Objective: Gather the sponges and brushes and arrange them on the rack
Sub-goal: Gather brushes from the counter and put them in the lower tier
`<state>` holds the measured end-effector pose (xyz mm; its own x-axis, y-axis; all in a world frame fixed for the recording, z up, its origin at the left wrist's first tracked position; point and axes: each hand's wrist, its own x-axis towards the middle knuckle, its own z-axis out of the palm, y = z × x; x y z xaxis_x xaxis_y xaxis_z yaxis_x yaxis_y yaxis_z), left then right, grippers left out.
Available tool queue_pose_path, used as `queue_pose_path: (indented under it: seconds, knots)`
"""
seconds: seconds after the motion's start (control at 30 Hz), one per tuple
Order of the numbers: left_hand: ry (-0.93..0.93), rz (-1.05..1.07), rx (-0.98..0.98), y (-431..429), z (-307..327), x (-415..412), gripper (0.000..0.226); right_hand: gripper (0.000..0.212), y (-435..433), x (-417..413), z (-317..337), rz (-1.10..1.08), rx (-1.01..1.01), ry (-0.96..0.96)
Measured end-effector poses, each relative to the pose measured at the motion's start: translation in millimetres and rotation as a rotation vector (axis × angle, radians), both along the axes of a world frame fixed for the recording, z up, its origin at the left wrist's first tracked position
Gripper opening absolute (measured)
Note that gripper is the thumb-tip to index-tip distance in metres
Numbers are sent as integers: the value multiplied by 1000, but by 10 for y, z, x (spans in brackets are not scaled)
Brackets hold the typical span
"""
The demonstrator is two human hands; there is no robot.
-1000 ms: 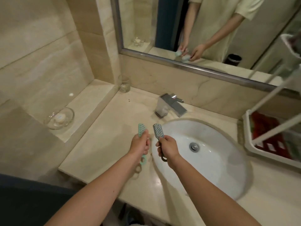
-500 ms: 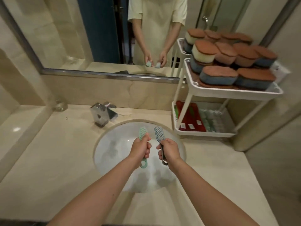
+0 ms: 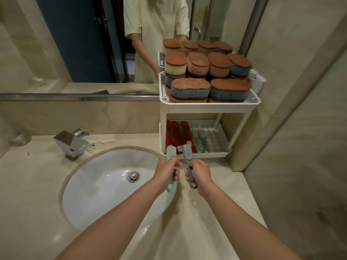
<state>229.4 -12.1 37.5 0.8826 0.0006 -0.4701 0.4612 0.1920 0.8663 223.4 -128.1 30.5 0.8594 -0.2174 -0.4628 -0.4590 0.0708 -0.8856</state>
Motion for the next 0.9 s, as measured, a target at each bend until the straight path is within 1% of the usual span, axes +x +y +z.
queue_pose_path:
  seconds: [0.1, 0.17, 0.3, 0.4, 0.47, 0.57, 0.63, 0.73, 0.9]
  knots:
    - [7, -19, -14, -182, 28, 103, 23, 19, -214, 132, 13, -49, -38, -11]
    - [0, -19, 3, -283, 26, 201, 29, 21, -350, 254, 3, -69, -69, -32]
    - [-6, -16, 65, -463, 23, 443, 34, 39, -587, 544, -6, -97, -151, -72]
    - [-3, -2, 39, -577, 36, 643, 39, 44, -740, 798, -12, -111, -205, -96]
    - [10, 15, 18, -644, 50, 778, 41, 44, -826, 969, -37, -103, -261, -96]
    - [35, 14, 44, -720, 39, 981, 31, 36, -945, 1213, -118, -77, -418, -124]
    - [32, -26, 66, -750, -9, 1097, 27, 33, -999, 1359, -198, 0, -526, -144]
    - [42, -47, 43, -796, -89, 1219, 27, 32, -1047, 1539, -296, 117, -681, -83]
    - [140, -5, 74, -893, -167, 1396, 14, 39, -1112, 1724, -392, 176, -747, 4]
